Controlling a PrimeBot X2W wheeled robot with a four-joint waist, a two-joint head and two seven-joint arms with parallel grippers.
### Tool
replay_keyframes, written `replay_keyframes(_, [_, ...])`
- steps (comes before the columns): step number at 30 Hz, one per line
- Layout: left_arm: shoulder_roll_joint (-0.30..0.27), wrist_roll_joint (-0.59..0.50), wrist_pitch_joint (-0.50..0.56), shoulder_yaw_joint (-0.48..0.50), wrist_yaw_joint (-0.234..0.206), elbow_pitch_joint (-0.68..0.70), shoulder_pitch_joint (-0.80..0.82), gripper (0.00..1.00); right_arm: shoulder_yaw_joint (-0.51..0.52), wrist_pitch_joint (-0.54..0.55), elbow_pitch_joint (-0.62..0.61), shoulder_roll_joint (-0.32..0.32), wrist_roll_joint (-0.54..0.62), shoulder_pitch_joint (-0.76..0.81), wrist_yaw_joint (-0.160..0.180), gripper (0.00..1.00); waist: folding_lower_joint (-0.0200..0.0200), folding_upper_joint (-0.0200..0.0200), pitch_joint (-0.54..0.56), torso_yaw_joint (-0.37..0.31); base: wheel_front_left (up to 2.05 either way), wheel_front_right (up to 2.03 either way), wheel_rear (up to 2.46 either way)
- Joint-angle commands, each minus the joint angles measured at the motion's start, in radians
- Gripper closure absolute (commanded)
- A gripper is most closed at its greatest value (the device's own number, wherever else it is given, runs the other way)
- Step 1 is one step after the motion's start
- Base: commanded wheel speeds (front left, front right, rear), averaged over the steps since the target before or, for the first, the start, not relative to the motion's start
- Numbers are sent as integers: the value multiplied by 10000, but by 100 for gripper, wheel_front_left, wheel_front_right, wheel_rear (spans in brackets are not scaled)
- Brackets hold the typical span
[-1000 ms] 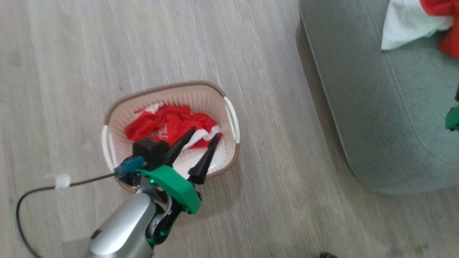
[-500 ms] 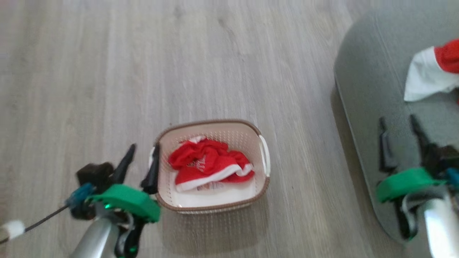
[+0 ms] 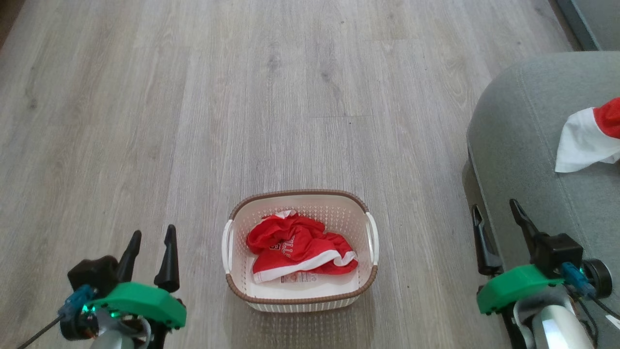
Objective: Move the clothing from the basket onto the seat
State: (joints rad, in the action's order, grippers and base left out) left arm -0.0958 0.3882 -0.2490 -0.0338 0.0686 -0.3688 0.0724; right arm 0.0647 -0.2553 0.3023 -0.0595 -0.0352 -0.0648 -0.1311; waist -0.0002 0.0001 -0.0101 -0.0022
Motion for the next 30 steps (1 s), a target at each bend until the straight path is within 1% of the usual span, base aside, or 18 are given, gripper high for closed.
replay_keyframes(1, [10,-149,-127,429,100,291,316,0,-250,-65,-261,36,-21,-199,4,0,2,-1,13,-5,0,0,0])
replay_keyframes(14, [339,-603,-127,742,432,102,332,0,-435,-65,-109,88,-27,-320,4,0,2,-1,30,-151,0,0,0])
replay_keyframes(18, [384,-680,-127,705,487,36,422,0,-411,-65,-266,90,-27,-462,4,0,2,-1,-199,-282,0,0,0])
replay_keyframes(20, [397,-758,-128,620,505,-50,577,0,-406,-65,-432,91,-18,-642,4,0,2,-1,-516,-379,0,0,0])
replay_keyframes(23, [407,-982,-128,343,523,-325,1086,0,-366,-65,-792,91,37,-1088,4,0,2,-1,-1325,-520,0,0,0])
replay_keyframes(30, [424,-1710,-113,-943,571,-1579,3207,0,-211,-65,-1525,92,171,-2361,4,0,2,-1,-3479,-769,0,0,0])
